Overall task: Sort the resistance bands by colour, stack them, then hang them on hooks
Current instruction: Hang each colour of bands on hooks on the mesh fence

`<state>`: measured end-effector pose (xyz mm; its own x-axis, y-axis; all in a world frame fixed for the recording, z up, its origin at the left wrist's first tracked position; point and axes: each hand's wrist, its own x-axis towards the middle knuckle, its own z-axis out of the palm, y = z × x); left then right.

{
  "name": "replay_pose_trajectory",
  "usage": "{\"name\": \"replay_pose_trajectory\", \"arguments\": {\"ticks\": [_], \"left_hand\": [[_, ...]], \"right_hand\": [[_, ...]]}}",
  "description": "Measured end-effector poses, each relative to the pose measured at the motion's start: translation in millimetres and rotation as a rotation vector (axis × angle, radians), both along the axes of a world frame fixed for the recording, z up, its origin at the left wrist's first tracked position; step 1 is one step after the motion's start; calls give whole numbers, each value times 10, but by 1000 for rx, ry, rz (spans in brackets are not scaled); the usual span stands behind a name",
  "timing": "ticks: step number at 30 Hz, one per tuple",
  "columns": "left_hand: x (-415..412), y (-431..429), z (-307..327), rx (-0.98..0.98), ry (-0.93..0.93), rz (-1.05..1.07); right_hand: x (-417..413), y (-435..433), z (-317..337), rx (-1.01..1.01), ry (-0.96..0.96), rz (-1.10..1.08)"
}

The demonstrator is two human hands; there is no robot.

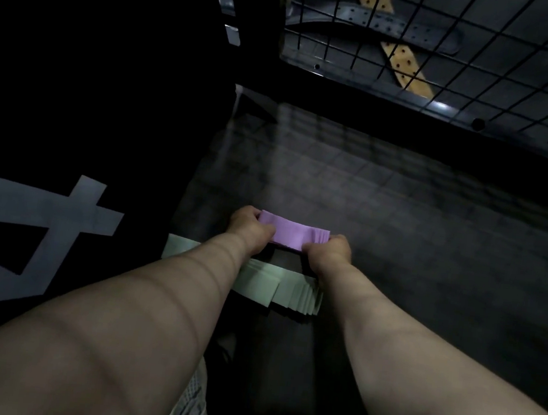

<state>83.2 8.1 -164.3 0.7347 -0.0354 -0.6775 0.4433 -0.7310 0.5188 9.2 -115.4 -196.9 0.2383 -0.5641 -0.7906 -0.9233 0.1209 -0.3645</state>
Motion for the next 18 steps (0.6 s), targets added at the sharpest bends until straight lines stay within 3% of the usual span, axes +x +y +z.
{"name": "replay_pose_trajectory", "arguments": {"ticks": [3, 6, 9, 18], "left_hand": [[-13, -61, 136, -21, -26, -94], [10, -185, 383, -69, -30, -156], [59, -312, 703, -83, -24, -222], [118, -570, 1962, -254, -59, -295]], "right_hand": [[-68, -56, 134, -88, -2, 156], [-97, -131, 464, -202, -325, 499], [-95, -203, 835, -139, -521, 757], [-43, -446, 2146, -296, -649, 721]]}}
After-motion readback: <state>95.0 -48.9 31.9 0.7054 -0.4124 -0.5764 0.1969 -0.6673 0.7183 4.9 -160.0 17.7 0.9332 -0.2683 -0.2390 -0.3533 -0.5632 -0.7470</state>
